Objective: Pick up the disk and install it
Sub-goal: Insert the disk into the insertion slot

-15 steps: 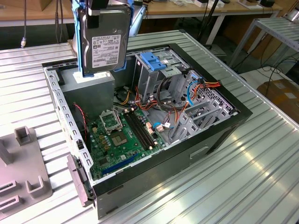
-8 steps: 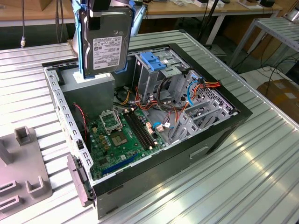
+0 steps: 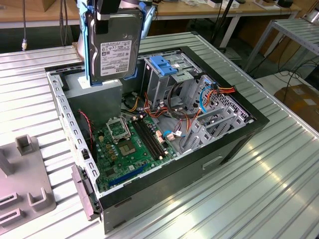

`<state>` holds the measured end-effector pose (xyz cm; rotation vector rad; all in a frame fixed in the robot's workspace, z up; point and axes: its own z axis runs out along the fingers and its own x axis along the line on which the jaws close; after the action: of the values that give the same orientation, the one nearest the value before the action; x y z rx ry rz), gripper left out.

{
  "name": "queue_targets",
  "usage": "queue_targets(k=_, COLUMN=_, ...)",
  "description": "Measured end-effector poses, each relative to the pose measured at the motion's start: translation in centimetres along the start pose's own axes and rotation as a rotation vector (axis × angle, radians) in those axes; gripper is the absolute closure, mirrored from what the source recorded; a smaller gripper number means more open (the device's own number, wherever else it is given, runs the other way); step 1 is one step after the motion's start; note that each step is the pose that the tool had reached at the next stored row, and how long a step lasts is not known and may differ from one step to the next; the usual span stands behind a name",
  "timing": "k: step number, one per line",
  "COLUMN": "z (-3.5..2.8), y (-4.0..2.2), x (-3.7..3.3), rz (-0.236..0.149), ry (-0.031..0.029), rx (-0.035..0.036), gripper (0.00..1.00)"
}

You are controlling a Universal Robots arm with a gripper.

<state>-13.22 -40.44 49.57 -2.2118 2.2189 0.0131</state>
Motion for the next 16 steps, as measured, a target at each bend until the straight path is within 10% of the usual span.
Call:
queue_targets(k=11, z=0.0, y=-0.16, x=1.38, rz=0.0, ry=0.0002, rx=0.0, gripper=0.63)
queue_targets(k=16, z=0.06, y=-2.18, x=1.55, rz=0.0, ry=0.0032, rx=0.0, gripper=0.63)
